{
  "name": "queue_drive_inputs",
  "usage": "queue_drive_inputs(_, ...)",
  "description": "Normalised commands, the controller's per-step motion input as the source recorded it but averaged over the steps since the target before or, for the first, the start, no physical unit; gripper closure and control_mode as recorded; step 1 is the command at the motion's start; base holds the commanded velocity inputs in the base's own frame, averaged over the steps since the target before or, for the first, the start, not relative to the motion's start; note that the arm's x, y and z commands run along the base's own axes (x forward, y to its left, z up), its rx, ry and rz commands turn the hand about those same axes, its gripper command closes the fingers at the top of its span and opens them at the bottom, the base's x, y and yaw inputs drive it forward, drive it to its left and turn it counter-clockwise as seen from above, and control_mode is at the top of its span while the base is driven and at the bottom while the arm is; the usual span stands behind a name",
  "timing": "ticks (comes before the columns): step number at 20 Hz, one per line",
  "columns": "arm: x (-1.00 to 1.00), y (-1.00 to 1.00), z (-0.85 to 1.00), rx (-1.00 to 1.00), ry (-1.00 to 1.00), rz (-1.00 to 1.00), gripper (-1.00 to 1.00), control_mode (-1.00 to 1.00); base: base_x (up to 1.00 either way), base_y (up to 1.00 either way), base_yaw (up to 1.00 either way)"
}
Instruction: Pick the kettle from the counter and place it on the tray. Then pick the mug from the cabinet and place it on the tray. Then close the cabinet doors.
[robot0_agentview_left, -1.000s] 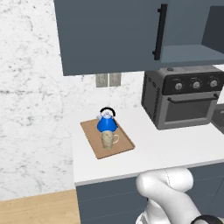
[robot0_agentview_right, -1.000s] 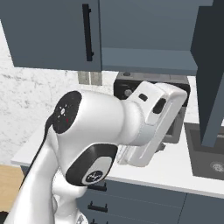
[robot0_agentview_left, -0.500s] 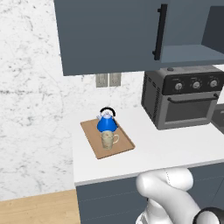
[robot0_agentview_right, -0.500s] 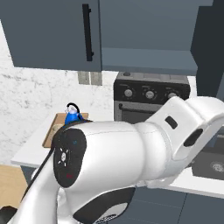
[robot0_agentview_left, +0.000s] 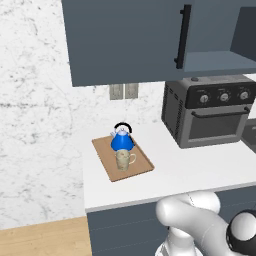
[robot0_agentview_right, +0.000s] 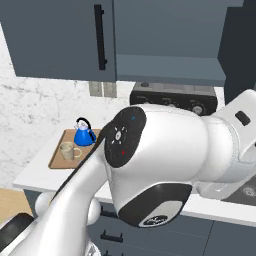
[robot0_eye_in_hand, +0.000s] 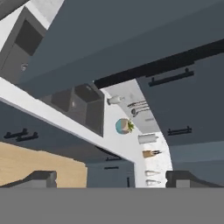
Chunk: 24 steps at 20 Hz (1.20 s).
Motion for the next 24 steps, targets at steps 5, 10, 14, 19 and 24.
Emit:
queue_drive_inputs(5, 0.39, -0.25, -0.04, 0.0, 0.03, -0.04, -1.0, -1.0, 0.0, 0.0, 0.0)
queue_drive_inputs(10, 0.57, 0.0, -0.05, 0.0, 0.01, 0.01, -1.0, -1.0, 0.0, 0.0, 0.0)
queue_drive_inputs(14, 0.49, 0.08, -0.03, 0.0, 0.05, 0.12, -1.0, -1.0, 0.0, 0.0, 0.0)
queue_drive_inputs(19, 0.43, 0.16, -0.01, 0.0, 0.11, 0.2, -1.0, -1.0, 0.0, 0.0, 0.0)
queue_drive_inputs(24, 0.41, 0.18, 0.0, -0.01, 0.11, 0.19, -1.0, -1.0, 0.0, 0.0, 0.0)
